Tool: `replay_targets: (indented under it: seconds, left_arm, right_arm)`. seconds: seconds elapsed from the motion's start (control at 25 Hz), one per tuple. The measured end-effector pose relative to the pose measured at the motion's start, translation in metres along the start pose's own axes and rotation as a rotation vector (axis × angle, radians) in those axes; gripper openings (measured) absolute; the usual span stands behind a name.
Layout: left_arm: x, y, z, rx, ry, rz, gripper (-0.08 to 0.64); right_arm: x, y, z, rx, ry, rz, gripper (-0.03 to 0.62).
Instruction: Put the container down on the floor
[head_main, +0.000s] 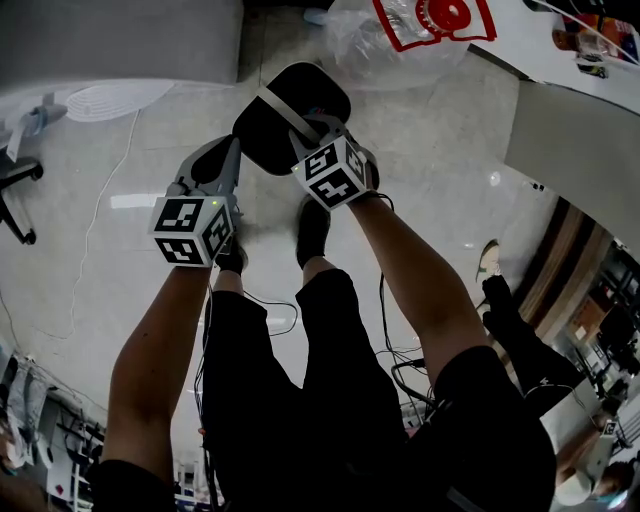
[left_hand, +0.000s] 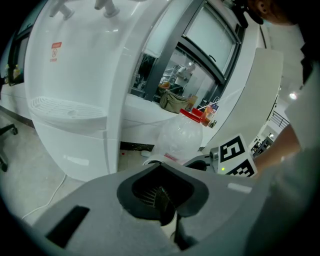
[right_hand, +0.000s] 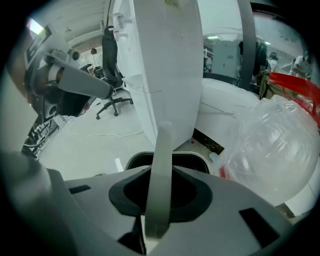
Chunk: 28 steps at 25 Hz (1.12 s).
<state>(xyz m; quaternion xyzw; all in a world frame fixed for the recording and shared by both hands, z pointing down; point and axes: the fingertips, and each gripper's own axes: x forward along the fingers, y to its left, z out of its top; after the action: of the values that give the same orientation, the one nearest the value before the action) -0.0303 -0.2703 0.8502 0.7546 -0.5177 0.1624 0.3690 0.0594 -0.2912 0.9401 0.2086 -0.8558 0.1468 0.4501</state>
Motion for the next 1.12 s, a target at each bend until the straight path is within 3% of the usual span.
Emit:
replay_targets:
  seconds: [0.24,1.12]
  left_arm:
    - [-0.01,-0.002,-0.004,0.005,0.015,0.008,0.006]
    - [-0.039,-0.009,0.0,0.021,0.034,-0.012,0.006]
  right_arm:
    - [-0.011,-0.001,0.004,-0.003,-0.021,-0.029,0.091]
    - [-0.032,0.006,0.014,0.004,-0.012,-0.066,0.094]
